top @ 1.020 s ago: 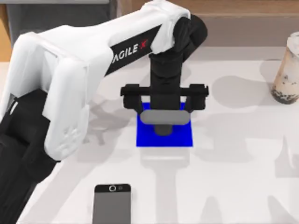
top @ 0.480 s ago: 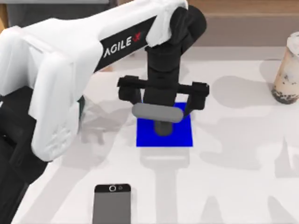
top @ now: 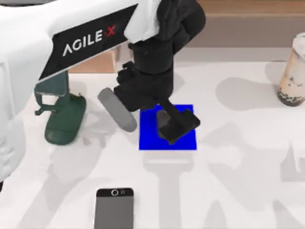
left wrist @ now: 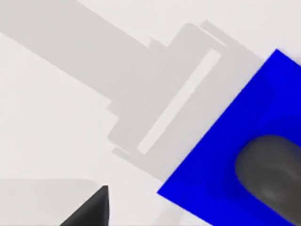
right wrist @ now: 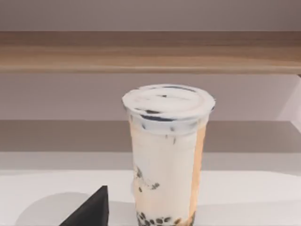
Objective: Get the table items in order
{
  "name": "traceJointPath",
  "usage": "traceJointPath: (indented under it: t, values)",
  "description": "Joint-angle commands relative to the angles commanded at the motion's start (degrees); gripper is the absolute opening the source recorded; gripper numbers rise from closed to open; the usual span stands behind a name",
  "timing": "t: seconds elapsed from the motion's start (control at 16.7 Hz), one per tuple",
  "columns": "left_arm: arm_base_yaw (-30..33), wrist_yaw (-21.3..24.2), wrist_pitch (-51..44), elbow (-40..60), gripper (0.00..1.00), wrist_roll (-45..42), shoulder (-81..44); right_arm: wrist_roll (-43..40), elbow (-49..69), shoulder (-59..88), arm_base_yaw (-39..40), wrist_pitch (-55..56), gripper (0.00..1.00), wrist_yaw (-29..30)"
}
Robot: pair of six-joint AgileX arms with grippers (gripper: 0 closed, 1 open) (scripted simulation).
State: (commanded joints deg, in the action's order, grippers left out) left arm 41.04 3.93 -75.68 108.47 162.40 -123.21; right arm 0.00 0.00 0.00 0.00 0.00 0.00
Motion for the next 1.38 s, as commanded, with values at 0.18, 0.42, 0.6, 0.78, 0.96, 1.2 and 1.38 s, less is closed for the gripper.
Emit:
traceJointPath:
  t: [0.18,0.42,0.6,0.78,0.96,1.2,1.38]
  values:
    - [1.31,0.95,0.94,-9.43,1.00,-23.40,7.57,0.00,0.00,0.00,0.00,0.00,1.00,0.00]
    - [3.57,1.36,3.98,-22.77,1.00,-54.43,16.56,0.00,0.00,0.00,0.00,0.00,1.00,0.00]
    - [5.45,0.70,7.54,-32.30,1.00,-74.84,22.28,0.00,0.00,0.00,0.00,0.00,1.00,0.00]
    - [7.12,-0.72,11.87,-40.81,1.00,-91.39,27.07,0.00,0.00,0.00,0.00,0.00,1.00,0.00]
    - [8.38,-2.37,16.05,-47.63,1.00,-103.43,30.89,0.00,0.00,0.00,0.00,0.00,1.00,0.00]
    - [9.25,-3.83,19.33,-52.32,1.00,-111.03,33.35,0.00,0.00,0.00,0.00,0.00,1.00,0.00]
    - [9.30,-3.93,19.54,-52.61,1.00,-111.45,33.49,0.00,0.00,0.00,0.00,0.00,1.00,0.00]
